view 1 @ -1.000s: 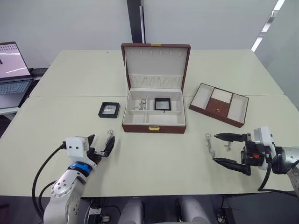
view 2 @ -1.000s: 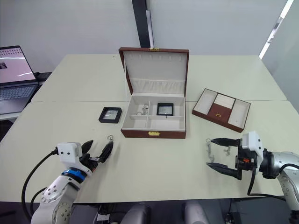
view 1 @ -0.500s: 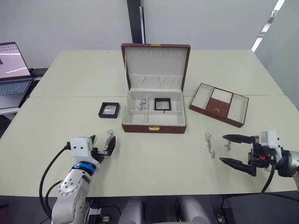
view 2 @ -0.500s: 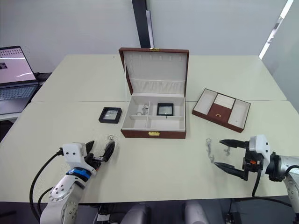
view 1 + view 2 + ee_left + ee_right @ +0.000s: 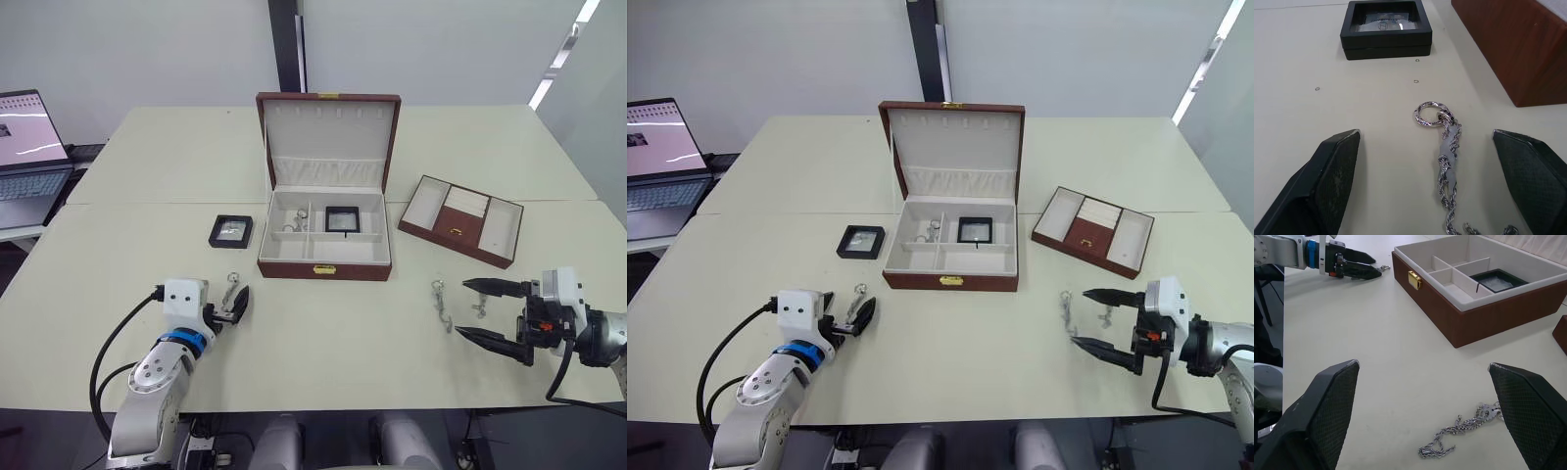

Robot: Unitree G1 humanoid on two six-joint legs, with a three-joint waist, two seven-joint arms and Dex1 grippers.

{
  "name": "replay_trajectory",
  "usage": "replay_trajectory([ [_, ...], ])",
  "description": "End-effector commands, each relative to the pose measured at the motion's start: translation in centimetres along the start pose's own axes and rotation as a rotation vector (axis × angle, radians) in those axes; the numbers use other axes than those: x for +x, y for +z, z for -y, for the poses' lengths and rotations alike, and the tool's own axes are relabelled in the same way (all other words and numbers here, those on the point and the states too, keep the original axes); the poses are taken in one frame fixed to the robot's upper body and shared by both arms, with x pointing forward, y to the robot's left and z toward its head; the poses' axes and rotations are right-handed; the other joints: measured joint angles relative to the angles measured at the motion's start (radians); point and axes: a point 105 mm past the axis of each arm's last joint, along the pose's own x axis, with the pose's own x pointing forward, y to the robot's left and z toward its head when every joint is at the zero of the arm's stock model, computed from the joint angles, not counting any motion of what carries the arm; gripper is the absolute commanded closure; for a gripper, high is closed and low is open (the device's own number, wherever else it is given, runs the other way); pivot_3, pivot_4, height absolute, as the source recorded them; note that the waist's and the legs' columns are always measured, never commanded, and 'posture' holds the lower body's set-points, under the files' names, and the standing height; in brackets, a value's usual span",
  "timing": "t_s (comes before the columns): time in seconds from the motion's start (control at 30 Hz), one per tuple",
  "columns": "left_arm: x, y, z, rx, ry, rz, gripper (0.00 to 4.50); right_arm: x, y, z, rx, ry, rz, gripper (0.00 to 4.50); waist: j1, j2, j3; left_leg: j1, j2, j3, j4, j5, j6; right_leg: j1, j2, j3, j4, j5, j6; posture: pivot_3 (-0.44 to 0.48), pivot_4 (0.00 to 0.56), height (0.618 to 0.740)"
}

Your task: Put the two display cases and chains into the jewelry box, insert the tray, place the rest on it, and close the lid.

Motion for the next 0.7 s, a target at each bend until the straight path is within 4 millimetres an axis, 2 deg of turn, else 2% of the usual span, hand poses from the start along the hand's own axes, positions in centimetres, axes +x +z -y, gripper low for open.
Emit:
replay_trajectory([
  [0.03,-0.2,-1.6,1.1,-0.026,-0.040,-0.093,0.03,0.2,1.4,0.0,-0.044,0.013,0.024,0.00,0.000,0.001,-0.001,0.000,0.000,0.000,0.000,0.000,0.000,0.000,0.000,0.000,0.000,0.000,0.000,0.000,0.150,0.740],
  [0.1,-0.3,-1.9,1.4,-0.033,-0.047,-0.111,0.03,0.2,1.5,-0.1,-0.045,0.014,0.025,0.00,0.000,0.002,-0.001,0.000,0.000,0.000,0.000,0.000,0.000,0.000,0.000,0.000,0.000,0.000,0.000,0.000,0.150,0.740],
  [0.2,-0.5,-2.1,1.5,-0.033,-0.051,-0.124,0.61,0.3,1.6,-0.1,-0.045,0.014,0.030,0.00,0.000,0.004,-0.002,0.000,0.000,0.000,0.000,0.000,0.000,0.000,0.000,0.000,0.000,0.000,0.000,0.000,0.150,0.740],
  [0.47,-0.6,-2.1,1.7,-0.035,-0.049,-0.129,2.90,0.3,1.7,-0.1,-0.045,0.014,0.031,0.00,0.000,0.006,-0.004,0.000,0.000,0.000,0.000,0.000,0.000,0.001,0.000,0.000,-0.001,0.000,0.000,0.000,0.150,0.740],
  [0.6,-0.6,-2.1,1.4,-0.034,-0.037,-0.124,4.09,0.7,2.5,-0.4,-0.059,0.035,0.053,0.00,0.000,0.007,-0.004,0.000,0.000,0.000,0.000,0.000,0.000,0.001,0.000,0.000,-0.001,0.000,0.000,0.000,0.150,0.740],
  [0.67,-0.6,-2.0,1.2,-0.041,-0.028,-0.113,4.49,1.1,3.3,-0.9,-0.075,0.060,0.068,0.00,0.000,0.007,-0.004,0.000,0.000,0.000,0.000,0.000,0.000,0.001,0.000,0.000,-0.001,0.000,0.000,0.000,0.150,0.740],
  [0.7,-0.6,-1.9,1.2,-0.045,-0.026,-0.109,4.49,1.3,3.7,-1.2,-0.081,0.071,0.077,0.00,0.000,0.007,-0.004,0.000,0.000,0.000,0.000,0.000,0.000,0.001,0.000,0.000,-0.001,0.000,0.000,0.000,0.150,0.740],
])
